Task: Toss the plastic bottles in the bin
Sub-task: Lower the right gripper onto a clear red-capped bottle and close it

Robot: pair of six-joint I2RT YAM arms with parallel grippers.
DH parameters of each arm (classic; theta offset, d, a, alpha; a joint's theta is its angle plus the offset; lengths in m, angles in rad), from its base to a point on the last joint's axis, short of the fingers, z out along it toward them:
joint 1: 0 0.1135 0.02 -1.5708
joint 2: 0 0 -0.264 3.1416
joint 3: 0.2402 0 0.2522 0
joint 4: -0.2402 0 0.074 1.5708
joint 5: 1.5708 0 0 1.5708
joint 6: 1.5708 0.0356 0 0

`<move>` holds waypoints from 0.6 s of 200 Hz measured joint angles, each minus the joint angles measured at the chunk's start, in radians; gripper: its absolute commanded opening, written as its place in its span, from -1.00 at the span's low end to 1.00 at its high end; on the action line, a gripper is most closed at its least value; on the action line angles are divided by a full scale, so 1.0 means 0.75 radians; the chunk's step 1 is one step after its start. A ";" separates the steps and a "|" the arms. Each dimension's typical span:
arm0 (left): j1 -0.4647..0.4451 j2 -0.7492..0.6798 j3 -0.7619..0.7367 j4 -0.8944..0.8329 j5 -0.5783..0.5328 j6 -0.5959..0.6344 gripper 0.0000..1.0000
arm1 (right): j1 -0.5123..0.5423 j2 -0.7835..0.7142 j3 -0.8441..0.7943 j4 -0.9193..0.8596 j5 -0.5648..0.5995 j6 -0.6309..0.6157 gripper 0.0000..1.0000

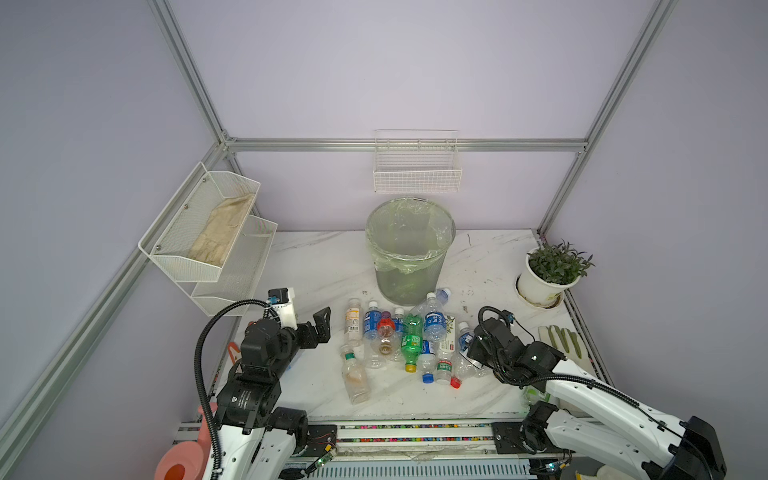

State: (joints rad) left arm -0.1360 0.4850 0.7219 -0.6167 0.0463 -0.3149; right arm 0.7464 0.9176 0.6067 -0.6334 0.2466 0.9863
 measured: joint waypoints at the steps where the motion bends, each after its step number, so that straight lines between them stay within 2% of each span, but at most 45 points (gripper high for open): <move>1: 0.000 0.000 0.000 0.000 0.000 0.000 1.00 | 0.000 0.000 0.000 0.001 0.000 0.001 0.19; 27: -0.005 0.000 0.000 0.000 -0.001 0.000 0.99 | 0.001 0.004 -0.001 0.016 0.001 0.002 0.19; 81: -0.017 0.000 0.000 0.000 -0.002 0.000 0.99 | 0.001 0.013 0.000 0.020 0.010 0.016 -0.22; 120: -0.023 0.000 0.000 -0.001 -0.003 0.000 0.99 | 0.001 -0.026 0.011 0.003 0.018 0.022 -0.28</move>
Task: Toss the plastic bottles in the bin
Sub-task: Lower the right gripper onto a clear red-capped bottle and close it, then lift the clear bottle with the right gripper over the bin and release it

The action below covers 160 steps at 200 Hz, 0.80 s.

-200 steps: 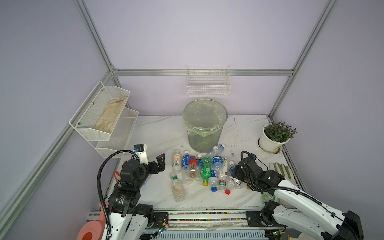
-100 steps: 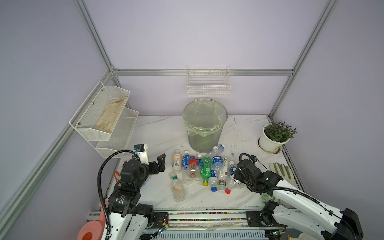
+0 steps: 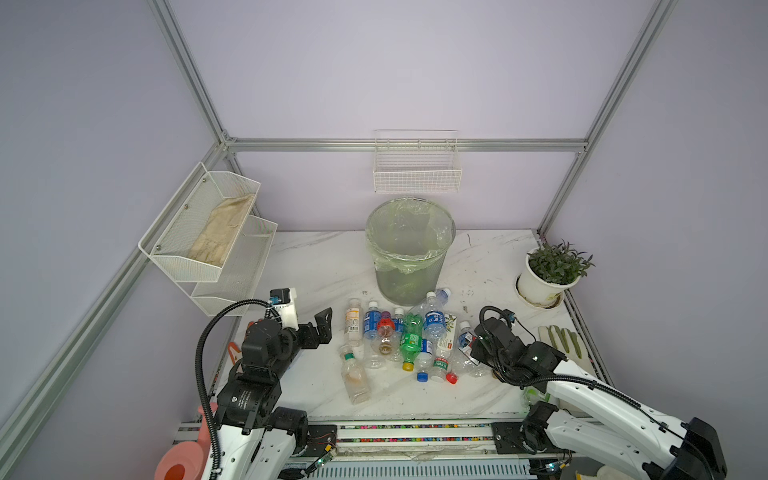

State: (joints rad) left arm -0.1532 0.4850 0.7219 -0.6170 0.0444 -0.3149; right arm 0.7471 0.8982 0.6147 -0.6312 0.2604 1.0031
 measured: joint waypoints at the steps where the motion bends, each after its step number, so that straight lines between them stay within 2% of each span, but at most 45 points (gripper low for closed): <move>1: 0.000 0.000 0.000 0.000 0.000 0.001 0.99 | 0.000 -0.002 0.001 -0.001 0.001 0.000 -0.28; 45: -0.009 0.000 0.000 -0.001 -0.002 0.000 0.99 | 0.001 -0.058 0.123 -0.065 0.042 -0.005 -0.29; 75: -0.014 0.000 0.000 -0.001 -0.006 0.000 1.00 | 0.001 -0.113 0.242 -0.072 0.083 -0.069 -0.28; 128: -0.029 0.000 0.000 -0.003 -0.010 0.000 1.00 | 0.001 -0.125 0.550 -0.021 0.145 -0.325 -0.27; 160: -0.037 0.001 0.000 -0.003 -0.010 0.000 1.00 | 0.001 -0.071 0.834 0.064 0.229 -0.516 -0.26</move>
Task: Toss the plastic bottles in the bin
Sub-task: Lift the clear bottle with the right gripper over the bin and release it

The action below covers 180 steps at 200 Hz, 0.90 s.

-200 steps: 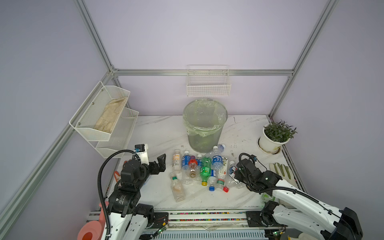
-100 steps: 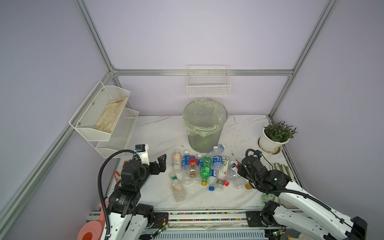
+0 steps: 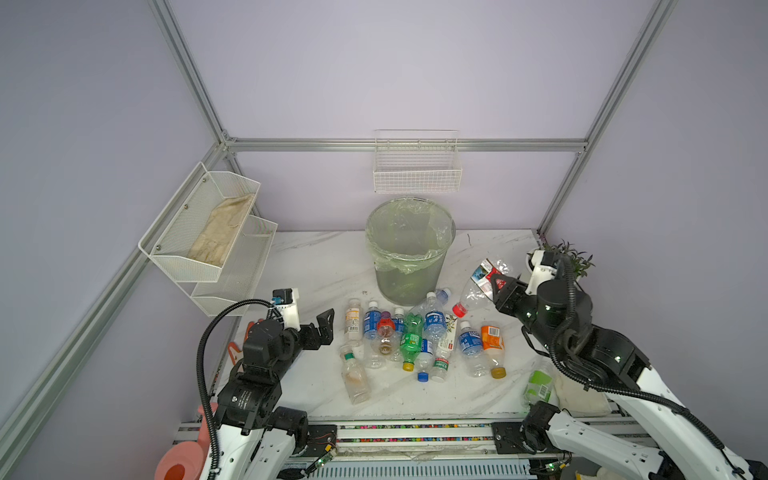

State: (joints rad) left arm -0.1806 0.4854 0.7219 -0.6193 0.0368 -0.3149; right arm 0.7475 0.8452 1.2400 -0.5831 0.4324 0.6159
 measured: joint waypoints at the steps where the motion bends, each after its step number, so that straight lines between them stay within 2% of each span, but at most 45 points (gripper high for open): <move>1: 0.000 0.000 0.000 0.000 0.000 0.001 1.00 | 0.000 0.003 0.012 0.009 0.003 -0.006 -0.26; 54: -0.014 0.019 0.000 -0.001 -0.001 0.001 1.00 | 0.000 0.112 0.264 0.215 0.031 -0.203 -0.25; 139: -0.016 0.055 0.000 -0.001 0.001 0.002 0.99 | 0.000 0.363 0.436 0.312 0.001 -0.328 -0.22; 160: -0.016 0.064 0.000 -0.001 0.004 0.002 1.00 | 0.000 0.462 0.502 0.342 -0.001 -0.365 -0.21; 180: -0.016 0.072 0.000 -0.001 0.007 0.002 1.00 | 0.000 0.639 0.665 0.335 0.010 -0.402 -0.20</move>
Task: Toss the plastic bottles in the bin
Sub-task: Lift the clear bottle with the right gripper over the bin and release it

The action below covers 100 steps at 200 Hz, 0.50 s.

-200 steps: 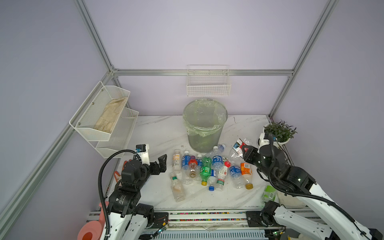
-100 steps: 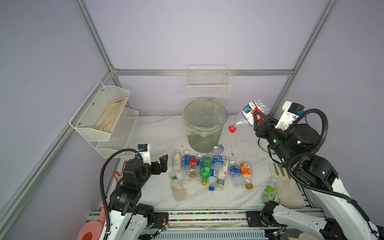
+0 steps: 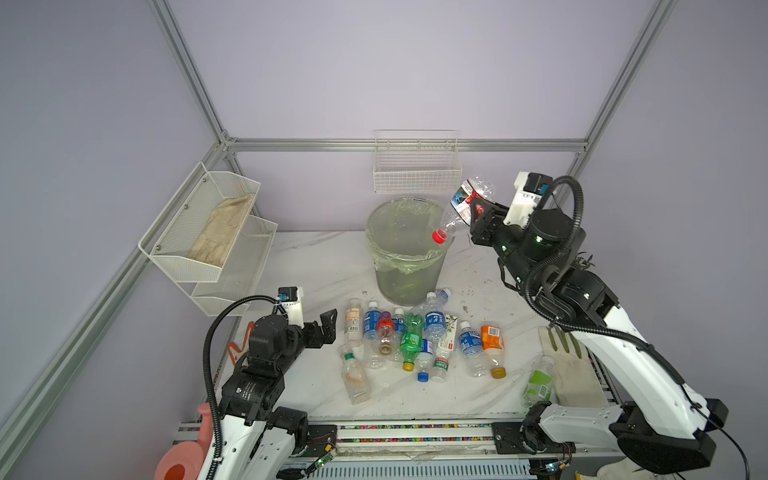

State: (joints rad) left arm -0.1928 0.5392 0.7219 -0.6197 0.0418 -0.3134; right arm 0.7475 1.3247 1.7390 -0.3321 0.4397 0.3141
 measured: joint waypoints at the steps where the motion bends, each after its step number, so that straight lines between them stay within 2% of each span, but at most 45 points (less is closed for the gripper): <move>1: 0.000 0.000 0.000 0.000 0.000 0.000 1.00 | 0.000 0.008 0.007 0.000 0.001 -0.001 -0.19; 13: -0.002 0.002 0.000 0.000 0.001 0.001 1.00 | 0.000 0.144 0.135 -0.009 0.010 -0.021 0.05; 34: -0.016 0.001 0.000 -0.001 0.000 0.001 0.99 | 0.000 0.380 0.345 -0.080 0.030 -0.046 0.84; 38: -0.019 0.001 0.000 -0.001 -0.001 0.001 1.00 | 0.000 0.418 0.381 -0.104 0.032 -0.048 0.93; 53: -0.034 0.000 0.000 -0.001 -0.003 0.001 1.00 | 0.000 0.537 0.476 -0.191 0.052 -0.050 0.95; 67: -0.051 -0.001 0.000 -0.002 -0.006 0.001 1.00 | 0.000 0.565 0.468 -0.249 0.057 -0.047 0.95; 100: -0.067 -0.001 0.000 -0.004 -0.010 0.003 1.00 | 0.000 0.414 0.286 -0.247 0.058 -0.044 0.95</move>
State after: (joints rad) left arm -0.2432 0.5388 0.7219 -0.6228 0.0345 -0.3115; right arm 0.7475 1.6348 1.9533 -0.5171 0.4831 0.2810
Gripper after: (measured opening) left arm 0.997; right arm 0.975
